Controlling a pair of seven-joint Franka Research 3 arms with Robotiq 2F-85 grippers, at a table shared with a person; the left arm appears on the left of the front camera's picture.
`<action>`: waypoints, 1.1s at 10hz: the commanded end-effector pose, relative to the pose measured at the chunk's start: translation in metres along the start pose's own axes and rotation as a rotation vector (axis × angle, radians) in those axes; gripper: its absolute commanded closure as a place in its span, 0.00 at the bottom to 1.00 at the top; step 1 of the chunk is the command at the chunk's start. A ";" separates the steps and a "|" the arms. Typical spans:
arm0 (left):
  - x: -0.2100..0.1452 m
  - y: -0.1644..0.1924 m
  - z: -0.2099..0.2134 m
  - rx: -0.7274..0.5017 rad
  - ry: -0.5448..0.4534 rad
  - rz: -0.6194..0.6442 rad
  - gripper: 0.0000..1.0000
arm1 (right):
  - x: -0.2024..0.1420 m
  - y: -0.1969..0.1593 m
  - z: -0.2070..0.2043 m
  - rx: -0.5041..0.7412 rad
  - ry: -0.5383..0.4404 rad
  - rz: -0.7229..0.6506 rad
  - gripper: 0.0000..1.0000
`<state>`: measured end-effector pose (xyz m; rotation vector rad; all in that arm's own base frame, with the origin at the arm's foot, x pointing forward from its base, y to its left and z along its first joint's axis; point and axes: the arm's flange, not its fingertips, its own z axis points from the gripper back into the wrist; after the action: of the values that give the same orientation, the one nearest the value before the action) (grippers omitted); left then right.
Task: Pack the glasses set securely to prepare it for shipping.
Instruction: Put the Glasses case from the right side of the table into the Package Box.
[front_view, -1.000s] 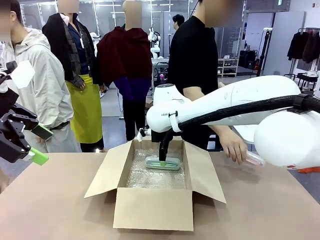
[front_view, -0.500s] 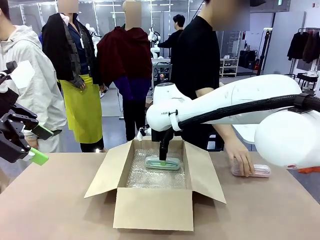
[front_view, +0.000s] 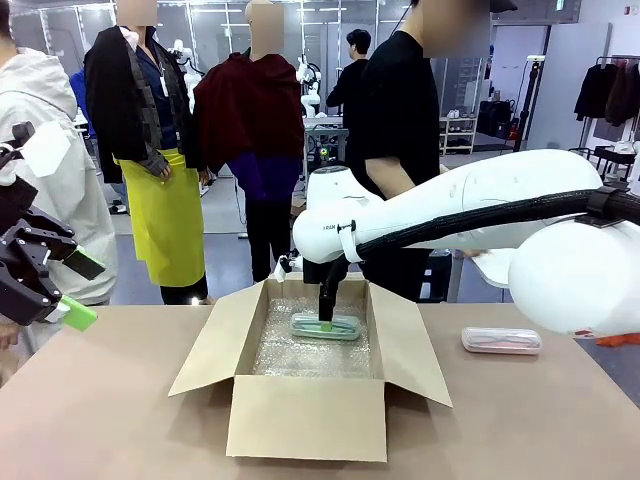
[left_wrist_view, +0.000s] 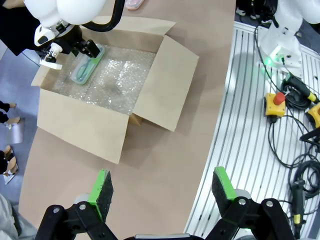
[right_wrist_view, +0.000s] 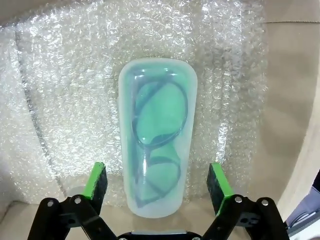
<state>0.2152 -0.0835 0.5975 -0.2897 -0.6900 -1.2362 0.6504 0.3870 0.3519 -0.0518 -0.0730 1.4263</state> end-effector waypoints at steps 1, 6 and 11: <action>0.000 0.000 0.001 -0.005 -0.007 -0.017 0.00 | 0.002 0.000 0.000 -0.006 -0.008 0.001 0.00; 0.000 0.000 0.001 -0.005 -0.007 -0.017 0.00 | -0.012 0.048 0.081 -0.034 0.010 -0.083 0.00; 0.000 0.000 0.001 -0.005 -0.007 -0.017 0.00 | -0.062 0.073 0.133 -0.060 0.009 -0.130 0.00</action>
<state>0.2153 -0.0834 0.5975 -0.2891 -0.6898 -1.2358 0.5747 0.3466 0.4856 -0.1211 -0.0884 1.3543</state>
